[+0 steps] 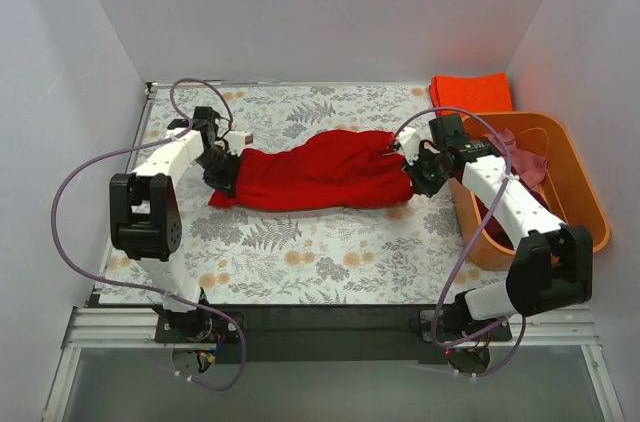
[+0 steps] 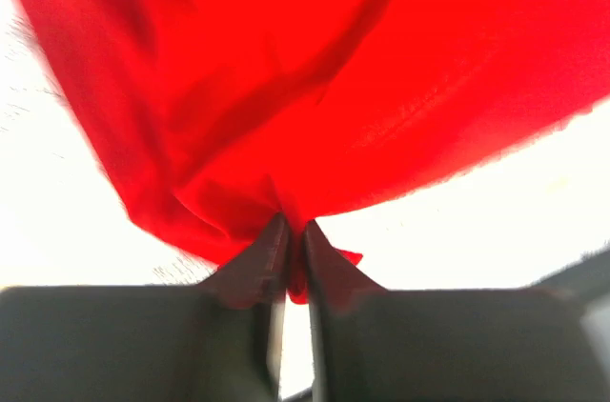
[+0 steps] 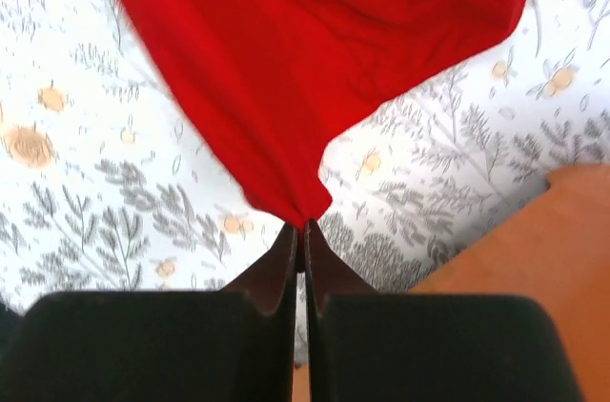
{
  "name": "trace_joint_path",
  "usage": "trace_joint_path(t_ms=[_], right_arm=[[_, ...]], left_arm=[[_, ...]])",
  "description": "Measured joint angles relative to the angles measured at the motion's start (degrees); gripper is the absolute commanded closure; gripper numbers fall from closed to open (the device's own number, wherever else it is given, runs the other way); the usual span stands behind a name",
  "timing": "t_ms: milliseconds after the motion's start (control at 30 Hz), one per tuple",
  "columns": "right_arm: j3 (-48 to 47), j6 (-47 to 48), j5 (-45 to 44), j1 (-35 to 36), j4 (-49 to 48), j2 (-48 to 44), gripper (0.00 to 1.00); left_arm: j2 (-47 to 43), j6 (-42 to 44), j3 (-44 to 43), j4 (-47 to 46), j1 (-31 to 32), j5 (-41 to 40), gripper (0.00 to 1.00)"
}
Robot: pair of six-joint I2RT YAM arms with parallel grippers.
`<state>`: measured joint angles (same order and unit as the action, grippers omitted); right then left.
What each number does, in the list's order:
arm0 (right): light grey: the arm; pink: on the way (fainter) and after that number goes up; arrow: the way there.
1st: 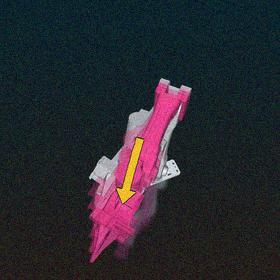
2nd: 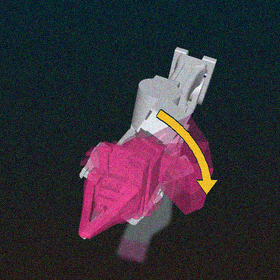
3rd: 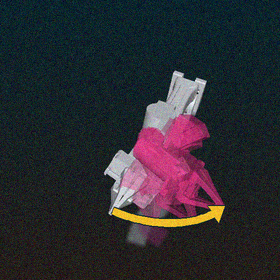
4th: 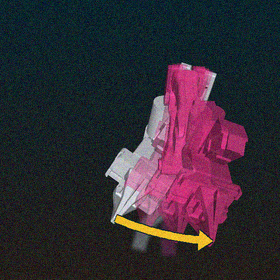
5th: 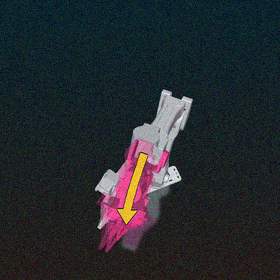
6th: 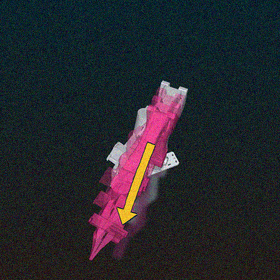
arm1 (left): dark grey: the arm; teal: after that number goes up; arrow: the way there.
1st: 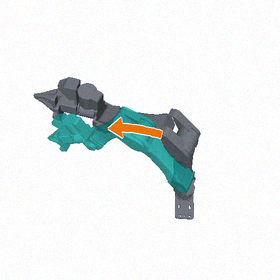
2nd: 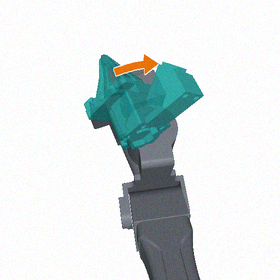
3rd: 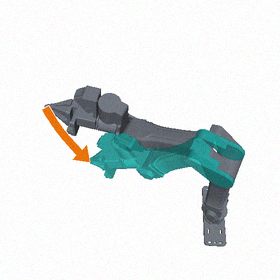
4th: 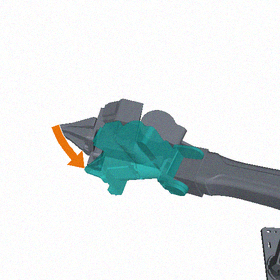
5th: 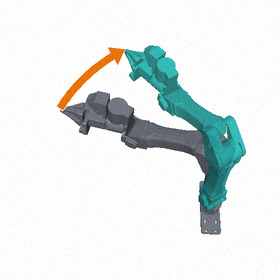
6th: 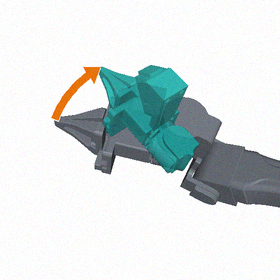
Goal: Fold and stack the t-shirts
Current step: Flatten the tshirt out
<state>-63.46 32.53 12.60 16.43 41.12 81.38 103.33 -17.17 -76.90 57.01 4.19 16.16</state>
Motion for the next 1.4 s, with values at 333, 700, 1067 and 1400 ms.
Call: trace_joint_path(t_ms=[333,700,1067,1400], right_arm=[[8.6,6.7,0.9,-2.4,9.8,-2.3,0.99],[9.8,9.8,-0.9,-8.2,11.9,-9.6,0.99],[9.7,9.4,2.0,-8.9,12.0,-7.8,0.99],[9.3,8.3,4.1,-8.9,12.4,-5.6,0.99]], left_arm=[[-12.3,9.3,8.0,10.1,-0.4,6.2,0.52],[-11.5,2.2,9.8,-2.4,-1.9,-2.0,0.55],[-7.9,-1.4,19.6,-5.2,-1.8,-4.8,0.51],[-13.2,-3.5,17.2,-5.7,3.7,-5.5,0.5]])
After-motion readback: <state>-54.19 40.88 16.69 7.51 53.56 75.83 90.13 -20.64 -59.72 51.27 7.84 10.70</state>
